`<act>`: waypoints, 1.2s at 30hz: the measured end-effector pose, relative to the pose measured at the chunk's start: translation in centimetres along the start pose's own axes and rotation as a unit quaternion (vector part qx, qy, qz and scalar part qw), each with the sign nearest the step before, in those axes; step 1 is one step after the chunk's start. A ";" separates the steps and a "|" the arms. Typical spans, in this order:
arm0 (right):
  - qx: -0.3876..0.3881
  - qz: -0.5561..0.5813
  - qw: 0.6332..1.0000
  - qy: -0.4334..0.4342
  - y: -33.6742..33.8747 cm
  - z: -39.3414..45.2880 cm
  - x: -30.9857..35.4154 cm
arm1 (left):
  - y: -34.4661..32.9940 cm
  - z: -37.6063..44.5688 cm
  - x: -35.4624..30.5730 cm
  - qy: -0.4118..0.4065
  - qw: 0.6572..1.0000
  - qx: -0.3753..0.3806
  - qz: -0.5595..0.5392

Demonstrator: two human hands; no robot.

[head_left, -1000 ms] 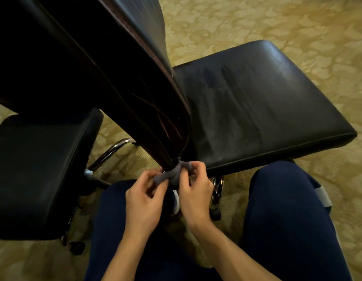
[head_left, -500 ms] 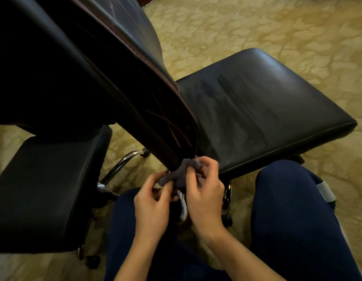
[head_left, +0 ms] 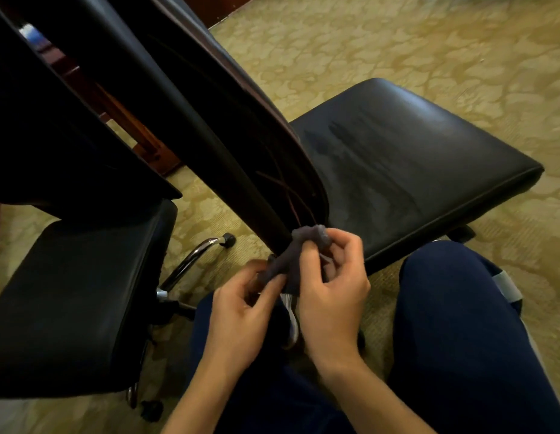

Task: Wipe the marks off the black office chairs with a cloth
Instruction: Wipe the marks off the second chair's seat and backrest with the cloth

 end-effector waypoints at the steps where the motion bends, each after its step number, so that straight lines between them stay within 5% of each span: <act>1: -0.001 -0.010 1.000 0.002 0.4 0.0 -0.3 | 0.4 0.2 0.1 0.001 1.000 -0.016 0.007; 11: -0.019 -0.096 0.995 -0.038 2.8 -0.1 -3.7 | -0.6 0.4 0.4 0.009 0.994 -0.057 0.094; 16: -0.004 -0.063 0.998 0.021 -0.4 0.6 0.5 | 1.6 0.6 -1.6 -0.013 0.997 -0.072 0.025; 22: 0.047 0.000 0.997 0.055 -3.5 0.5 4.2 | 6.0 0.9 -5.3 -0.072 0.986 -0.138 0.066; 29: 0.011 -0.099 0.990 0.098 -2.0 0.0 3.2 | 5.9 0.7 -5.2 -0.061 0.974 -0.158 0.148; 36: 0.023 -0.061 0.990 0.126 -4.2 1.5 7.9 | 6.1 0.6 -9.2 -0.064 0.982 -0.171 -0.037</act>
Point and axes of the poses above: each hand's wrist, its own z-axis towards the middle knuckle, its own y-axis out of the back of the hand, x = y × z, the point moved 7 cm from there along z, towards the middle knuckle, and after that the axes turned 11 degrees about z, right-handed, at the moved point
